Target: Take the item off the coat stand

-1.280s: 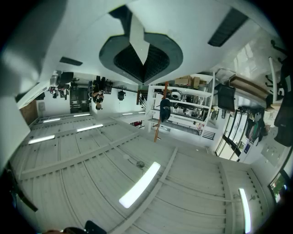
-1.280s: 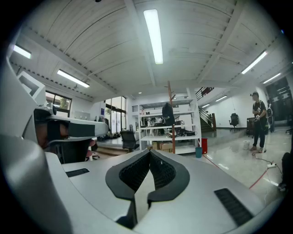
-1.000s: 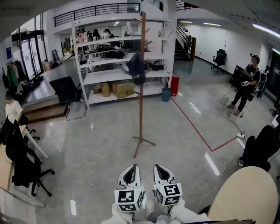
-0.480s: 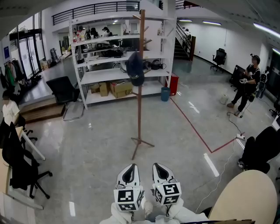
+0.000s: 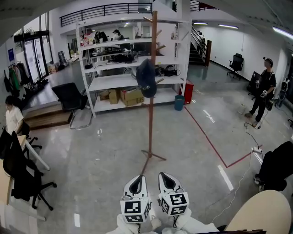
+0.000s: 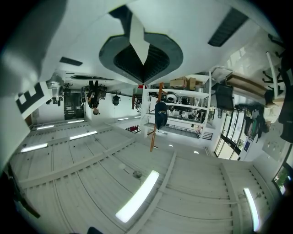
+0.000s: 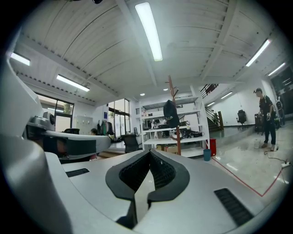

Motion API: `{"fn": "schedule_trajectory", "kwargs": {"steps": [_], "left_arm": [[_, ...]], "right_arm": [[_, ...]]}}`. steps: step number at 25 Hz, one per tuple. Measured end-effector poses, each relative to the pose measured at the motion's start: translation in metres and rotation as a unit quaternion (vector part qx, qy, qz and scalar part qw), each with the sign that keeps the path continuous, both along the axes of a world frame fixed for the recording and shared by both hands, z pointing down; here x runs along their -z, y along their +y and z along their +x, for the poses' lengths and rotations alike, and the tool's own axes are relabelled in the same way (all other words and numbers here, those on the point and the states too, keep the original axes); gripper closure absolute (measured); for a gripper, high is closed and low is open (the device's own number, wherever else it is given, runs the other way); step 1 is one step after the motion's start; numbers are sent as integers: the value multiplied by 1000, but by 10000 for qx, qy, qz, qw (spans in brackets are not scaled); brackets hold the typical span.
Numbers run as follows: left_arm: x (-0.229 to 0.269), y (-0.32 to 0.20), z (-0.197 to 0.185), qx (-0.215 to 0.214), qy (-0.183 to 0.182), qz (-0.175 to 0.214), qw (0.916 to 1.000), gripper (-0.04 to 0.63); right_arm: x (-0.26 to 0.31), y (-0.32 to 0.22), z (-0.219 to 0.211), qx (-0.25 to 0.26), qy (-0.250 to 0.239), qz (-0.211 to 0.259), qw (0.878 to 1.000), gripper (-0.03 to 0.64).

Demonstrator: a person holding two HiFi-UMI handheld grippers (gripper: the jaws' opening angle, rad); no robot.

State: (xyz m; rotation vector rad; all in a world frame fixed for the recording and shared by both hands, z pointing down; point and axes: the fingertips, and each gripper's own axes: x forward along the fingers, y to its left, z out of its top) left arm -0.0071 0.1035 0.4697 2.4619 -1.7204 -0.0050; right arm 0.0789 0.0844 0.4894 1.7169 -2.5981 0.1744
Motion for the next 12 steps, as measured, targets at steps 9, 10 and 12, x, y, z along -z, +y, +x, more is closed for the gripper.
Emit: {"fn": "schedule_trajectory", "kwargs": {"steps": [9, 10, 12], "left_arm": [[1, -51, 16, 64, -5, -16, 10000, 595], [0, -56, 18, 74, -1, -30, 10000, 595], [-2, -64, 21, 85, 5, -63, 9999, 595]], "right_arm": [[4, -51, 17, 114, 22, 6, 9999, 607], [4, -55, 19, 126, 49, 9, 9999, 607], [3, -63, 21, 146, 94, 8, 9998, 607]]}}
